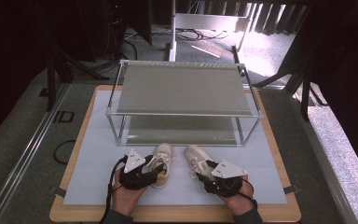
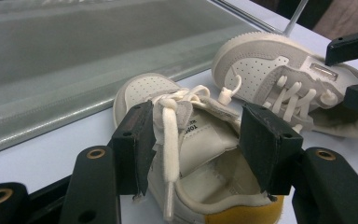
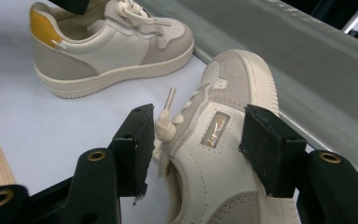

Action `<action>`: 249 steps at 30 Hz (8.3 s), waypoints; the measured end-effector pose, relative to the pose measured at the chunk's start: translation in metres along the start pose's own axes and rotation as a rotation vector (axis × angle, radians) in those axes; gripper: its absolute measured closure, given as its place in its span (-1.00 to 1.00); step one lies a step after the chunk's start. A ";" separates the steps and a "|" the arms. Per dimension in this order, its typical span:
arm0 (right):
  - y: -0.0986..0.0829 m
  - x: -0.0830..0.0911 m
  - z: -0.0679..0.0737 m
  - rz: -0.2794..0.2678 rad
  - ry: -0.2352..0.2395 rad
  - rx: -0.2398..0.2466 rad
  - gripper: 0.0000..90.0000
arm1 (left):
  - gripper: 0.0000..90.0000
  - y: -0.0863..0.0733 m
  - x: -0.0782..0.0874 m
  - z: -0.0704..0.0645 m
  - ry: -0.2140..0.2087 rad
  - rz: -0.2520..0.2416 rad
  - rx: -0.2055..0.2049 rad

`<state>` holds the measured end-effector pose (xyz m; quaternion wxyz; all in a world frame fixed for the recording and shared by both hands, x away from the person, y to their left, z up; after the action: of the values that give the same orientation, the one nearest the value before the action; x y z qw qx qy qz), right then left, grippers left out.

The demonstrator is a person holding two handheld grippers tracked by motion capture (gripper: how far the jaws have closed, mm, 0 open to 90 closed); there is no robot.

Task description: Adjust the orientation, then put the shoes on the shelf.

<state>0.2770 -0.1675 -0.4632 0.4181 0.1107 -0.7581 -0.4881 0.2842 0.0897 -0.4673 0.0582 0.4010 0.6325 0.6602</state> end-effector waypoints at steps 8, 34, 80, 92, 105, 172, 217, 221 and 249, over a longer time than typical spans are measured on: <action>0.000 0.000 -0.008 0.003 -0.014 -0.010 -0.03 | -0.01 0.000 -0.001 0.000 -0.003 0.003 0.000; -0.005 -0.007 -0.050 0.059 -0.081 -0.080 0.20 | -0.01 -0.001 -0.004 -0.001 -0.009 0.006 0.005; -0.014 -0.016 -0.051 0.127 0.053 -0.365 0.36 | 0.22 -0.001 -0.009 0.000 -0.026 0.006 0.013; -0.002 -0.033 -0.032 0.112 0.094 -0.356 0.18 | 0.18 -0.001 -0.007 0.003 -0.037 -0.003 0.014; -0.007 0.009 -0.014 0.024 0.141 -0.284 -0.13 | -0.01 0.003 0.008 0.004 -0.060 -0.042 0.012; -0.019 -0.018 0.029 0.056 0.213 -0.201 0.02 | -0.62 -0.038 -0.014 -0.014 -0.182 0.138 -0.059; 0.007 -0.031 -0.007 0.128 0.122 -0.389 0.43 | 0.09 -0.007 -0.028 -0.004 -0.150 0.121 0.044; 0.003 -0.027 -0.011 0.123 0.117 -0.403 0.43 | 0.09 -0.005 -0.032 -0.009 -0.145 0.121 0.037; 0.004 -0.029 -0.009 0.166 0.060 -0.399 0.27 | 0.10 -0.004 -0.034 -0.015 -0.045 0.143 0.023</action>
<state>0.3030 -0.1546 -0.4739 0.4928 -0.0225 -0.6401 -0.5890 0.2961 0.0584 -0.4851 0.0203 0.4604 0.6085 0.6461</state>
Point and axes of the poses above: each handheld gripper's, and its own axes: x roughly backward along the jaws, y roughly out of its top, z roughly to its left, the point moved 4 cm from there along -x, roughly forward along the jaws, and after that the axes turned 1 degree about -z, right-handed, at the moved point
